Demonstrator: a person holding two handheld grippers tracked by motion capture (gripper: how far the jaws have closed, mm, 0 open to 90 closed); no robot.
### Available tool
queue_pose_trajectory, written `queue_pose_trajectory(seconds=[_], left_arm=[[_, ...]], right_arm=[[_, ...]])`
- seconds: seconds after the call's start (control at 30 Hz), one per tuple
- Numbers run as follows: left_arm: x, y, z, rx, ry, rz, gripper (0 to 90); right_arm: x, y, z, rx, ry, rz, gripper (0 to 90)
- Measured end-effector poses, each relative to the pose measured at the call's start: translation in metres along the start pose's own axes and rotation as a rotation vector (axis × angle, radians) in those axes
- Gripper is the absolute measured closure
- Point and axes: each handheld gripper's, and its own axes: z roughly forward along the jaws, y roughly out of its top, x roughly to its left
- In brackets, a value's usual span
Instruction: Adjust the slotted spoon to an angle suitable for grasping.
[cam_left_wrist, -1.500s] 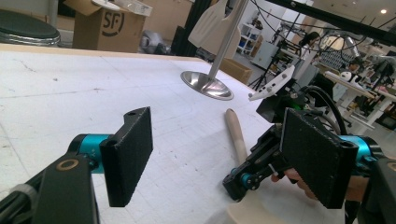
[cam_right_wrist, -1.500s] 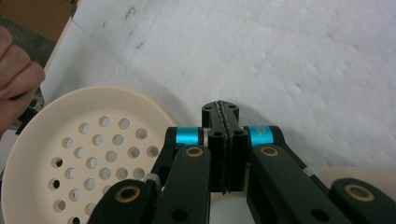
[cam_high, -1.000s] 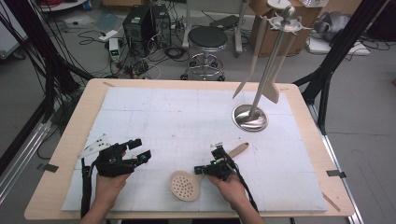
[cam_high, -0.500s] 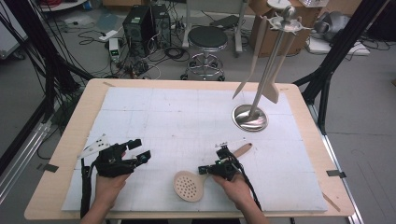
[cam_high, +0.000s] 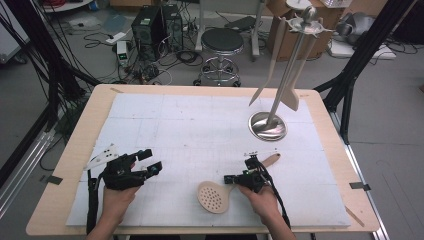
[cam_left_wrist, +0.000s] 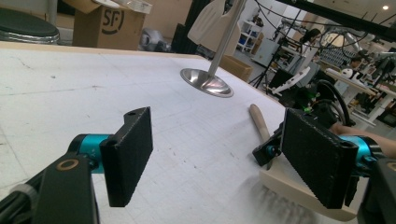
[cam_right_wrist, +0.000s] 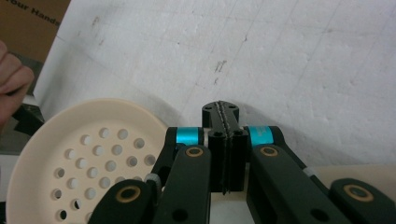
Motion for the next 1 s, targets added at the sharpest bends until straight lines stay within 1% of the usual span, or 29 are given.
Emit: queue_pose_trajectory(seconds=[0.07, 0.1, 0.17, 0.2, 0.27, 0.3, 0.37, 0.43, 0.53, 0.57, 0.63, 0.7, 0.73, 0.77, 0.8, 0.9, 1.0], left_arm=[[0.0, 0.0, 0.001, -0.001, -0.001, 0.001, 25.9], [0.0, 0.0, 0.001, -0.001, -0.002, -0.001, 25.9], [0.001, -0.001, 0.002, 0.005, 0.001, -0.001, 25.9], [0.001, -0.001, 0.002, 0.005, 0.001, -0.002, 25.9], [0.001, -0.001, 0.002, 0.004, 0.001, -0.002, 25.9], [0.0, -0.001, 0.002, 0.003, 0.002, -0.004, 25.9], [0.0, -0.001, 0.002, 0.004, 0.004, -0.004, 25.9], [0.0, -0.001, 0.003, 0.006, 0.005, 0.0, 25.9], [-0.001, -0.002, 0.003, 0.011, 0.004, 0.005, 25.9], [-0.001, -0.002, 0.003, 0.015, 0.005, 0.009, 25.9], [-0.001, -0.002, 0.002, 0.01, 0.006, 0.004, 25.9], [-0.001, -0.002, 0.001, 0.01, 0.01, 0.009, 25.9], [-0.001, -0.002, 0.001, 0.01, 0.011, 0.005, 25.9], [-0.001, -0.002, 0.001, 0.012, 0.011, 0.006, 25.9], [-0.001, -0.002, 0.001, 0.012, 0.012, 0.008, 25.9], [-0.001, -0.003, 0.0, 0.009, 0.015, 0.007, 25.9], [0.0, -0.002, -0.002, 0.006, 0.019, 0.008, 25.9]], right_arm=[[-0.004, -0.001, -0.007, -0.06, 0.023, 0.021, 90.0], [-0.007, -0.001, -0.013, -0.087, 0.026, 0.031, 90.0], [-0.013, -0.001, -0.025, -0.119, 0.015, 0.038, 90.0], [-0.017, -0.001, -0.032, -0.132, 0.009, 0.051, 90.0], [-0.026, -0.004, -0.046, -0.16, -0.006, 0.061, 90.0], [-0.029, -0.006, -0.053, -0.171, -0.009, 0.078, 90.0], [-0.038, -0.01, -0.065, -0.189, -0.022, 0.088, 90.0], [-0.047, -0.016, -0.075, -0.205, -0.04, 0.11, 90.0], [-0.059, -0.025, -0.085, -0.205, -0.07, 0.153, 90.0], [-0.063, -0.027, -0.087, -0.209, -0.078, 0.157, 90.0], [-0.069, -0.03, -0.091, -0.211, -0.099, 0.171, 90.0], [-0.074, -0.03, -0.091, -0.203, -0.115, 0.19, 90.0], [-0.076, -0.03, -0.09, -0.194, -0.131, 0.186, 90.0], [-0.077, -0.029, -0.088, -0.187, -0.135, 0.186, 90.0], [-0.078, -0.028, -0.087, -0.194, -0.125, 0.198, 90.0], [-0.078, -0.023, -0.082, -0.2, -0.126, 0.197, 90.0], [-0.078, -0.019, -0.077, -0.203, -0.116, 0.207, 90.0]])
